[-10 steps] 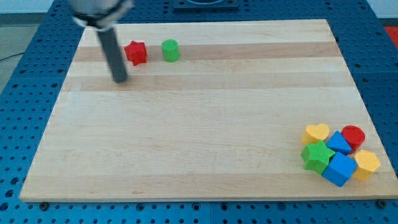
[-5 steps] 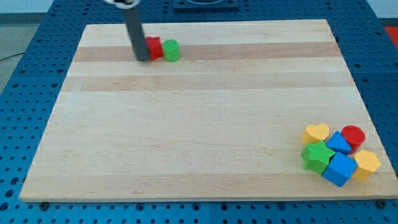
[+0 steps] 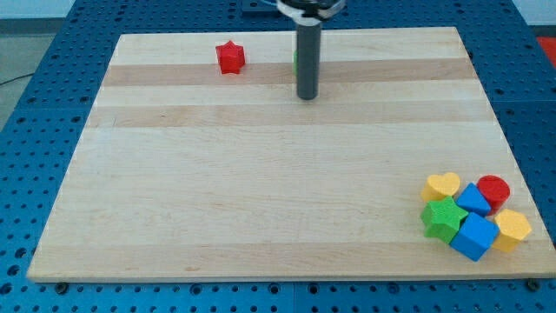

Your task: Push the red star into the green circle

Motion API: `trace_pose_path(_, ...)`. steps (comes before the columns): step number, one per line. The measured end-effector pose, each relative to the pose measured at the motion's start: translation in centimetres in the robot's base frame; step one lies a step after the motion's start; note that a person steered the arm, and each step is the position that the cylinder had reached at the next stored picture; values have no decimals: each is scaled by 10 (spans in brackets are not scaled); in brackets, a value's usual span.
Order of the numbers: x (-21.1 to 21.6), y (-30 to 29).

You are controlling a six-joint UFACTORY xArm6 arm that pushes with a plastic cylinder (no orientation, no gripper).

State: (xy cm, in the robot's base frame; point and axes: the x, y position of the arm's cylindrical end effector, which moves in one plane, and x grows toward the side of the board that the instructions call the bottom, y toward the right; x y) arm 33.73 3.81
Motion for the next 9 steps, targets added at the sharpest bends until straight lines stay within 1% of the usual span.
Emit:
trace_pose_path(1, -44, 10)
trace_pose_path(2, -80, 2)
trace_pose_path(3, -95, -9)
trace_pose_path(4, -58, 4)
trace_pose_path(5, 24, -18)
trace_pose_path(6, -1, -118)
trace_pose_path(7, -54, -174)
trace_pose_path(8, -75, -180)
trace_pose_path(9, -75, -130)
